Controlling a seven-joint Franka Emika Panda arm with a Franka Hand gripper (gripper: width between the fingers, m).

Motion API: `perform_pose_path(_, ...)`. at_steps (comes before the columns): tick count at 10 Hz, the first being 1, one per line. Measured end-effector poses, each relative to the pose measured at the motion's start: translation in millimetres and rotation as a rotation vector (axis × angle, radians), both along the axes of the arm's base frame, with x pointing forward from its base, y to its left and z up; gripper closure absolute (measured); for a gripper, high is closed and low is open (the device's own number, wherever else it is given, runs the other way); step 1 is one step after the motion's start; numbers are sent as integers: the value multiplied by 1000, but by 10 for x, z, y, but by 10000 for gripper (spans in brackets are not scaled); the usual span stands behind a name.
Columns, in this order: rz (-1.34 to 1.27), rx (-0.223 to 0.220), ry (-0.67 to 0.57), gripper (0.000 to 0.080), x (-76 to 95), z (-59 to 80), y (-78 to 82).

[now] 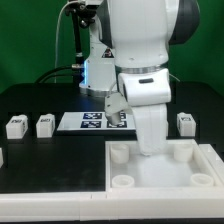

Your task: Assemble one leg

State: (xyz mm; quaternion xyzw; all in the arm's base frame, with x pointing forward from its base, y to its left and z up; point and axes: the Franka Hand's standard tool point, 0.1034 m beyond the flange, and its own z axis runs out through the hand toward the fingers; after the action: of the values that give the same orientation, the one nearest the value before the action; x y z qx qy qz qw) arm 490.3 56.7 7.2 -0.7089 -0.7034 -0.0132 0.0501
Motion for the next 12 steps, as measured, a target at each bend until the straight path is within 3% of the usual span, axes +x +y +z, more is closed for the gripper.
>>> perform_pose_path(5, -28, -2, 11, 735, -4, -3, 12)
perform_pose_path(6, -29, -2, 12, 524, -5, -5, 9)
perform_pose_path(7, -30, -1, 12, 524, -6, -7, 6)
perform_pose_path(8, -30, -1, 13, 325, -7, -9, 3)
perform_pose_path(9, -31, -1, 12, 210, -4, -8, 1)
perform_pose_path(12, -31, -1, 10, 153, 2, -6, -1)
